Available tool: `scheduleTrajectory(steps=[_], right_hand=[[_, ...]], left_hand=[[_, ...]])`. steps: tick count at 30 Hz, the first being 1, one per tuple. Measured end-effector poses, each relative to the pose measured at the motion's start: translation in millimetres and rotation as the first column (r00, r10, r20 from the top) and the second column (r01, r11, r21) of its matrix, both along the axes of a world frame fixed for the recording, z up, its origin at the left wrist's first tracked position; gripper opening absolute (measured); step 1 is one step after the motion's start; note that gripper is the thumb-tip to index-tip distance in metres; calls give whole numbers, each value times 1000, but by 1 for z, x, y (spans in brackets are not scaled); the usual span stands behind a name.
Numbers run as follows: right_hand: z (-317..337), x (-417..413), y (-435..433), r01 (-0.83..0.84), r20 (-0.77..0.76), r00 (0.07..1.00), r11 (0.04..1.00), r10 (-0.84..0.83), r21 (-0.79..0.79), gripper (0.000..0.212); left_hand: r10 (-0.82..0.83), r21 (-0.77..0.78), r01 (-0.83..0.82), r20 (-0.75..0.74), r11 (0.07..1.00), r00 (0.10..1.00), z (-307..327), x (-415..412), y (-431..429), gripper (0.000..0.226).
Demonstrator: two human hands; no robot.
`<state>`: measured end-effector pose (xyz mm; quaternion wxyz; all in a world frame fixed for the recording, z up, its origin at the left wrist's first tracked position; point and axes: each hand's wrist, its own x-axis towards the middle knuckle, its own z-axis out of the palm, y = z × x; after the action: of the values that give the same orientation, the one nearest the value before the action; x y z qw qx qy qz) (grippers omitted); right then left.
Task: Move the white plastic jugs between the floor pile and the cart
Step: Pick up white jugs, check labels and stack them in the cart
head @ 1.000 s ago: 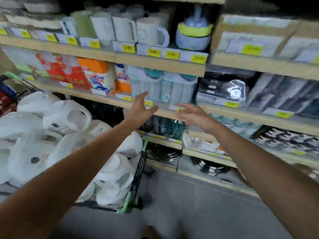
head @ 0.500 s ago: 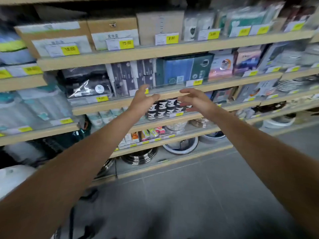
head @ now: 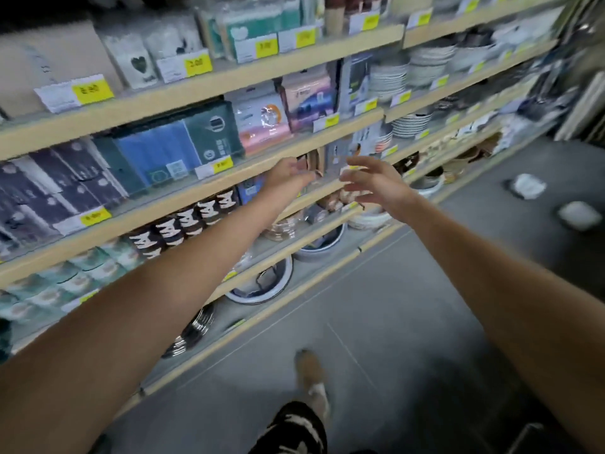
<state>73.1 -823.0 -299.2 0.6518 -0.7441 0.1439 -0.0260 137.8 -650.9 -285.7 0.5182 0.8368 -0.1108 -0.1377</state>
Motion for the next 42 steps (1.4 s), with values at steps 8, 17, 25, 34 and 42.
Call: scheduleTrajectory(steps=[8,17,25,34,42], right_hand=[[-34,24,-173,190,-76,978,981,-192,-38,40],[-46,38,-376,434,-126,891,900,-436,-47,45],[-69,-4,-537,659,-160,741,752,-652,-15,35],[-91,-42,-760,733,-203,663,680,-721,-19,31],[-94,-48,-951,694,-256,691,720,-676,-28,39]], left_hand=[[-239,14,240,-74,971,968,-28,55,-193,58],[-520,11,526,-144,850,842,-38,112,-427,56],[-701,53,717,-167,695,693,-59,92,-623,56],[-752,122,785,-231,607,617,-89,61,-863,56],[-754,99,807,-304,583,582,-93,52,-1040,57]])
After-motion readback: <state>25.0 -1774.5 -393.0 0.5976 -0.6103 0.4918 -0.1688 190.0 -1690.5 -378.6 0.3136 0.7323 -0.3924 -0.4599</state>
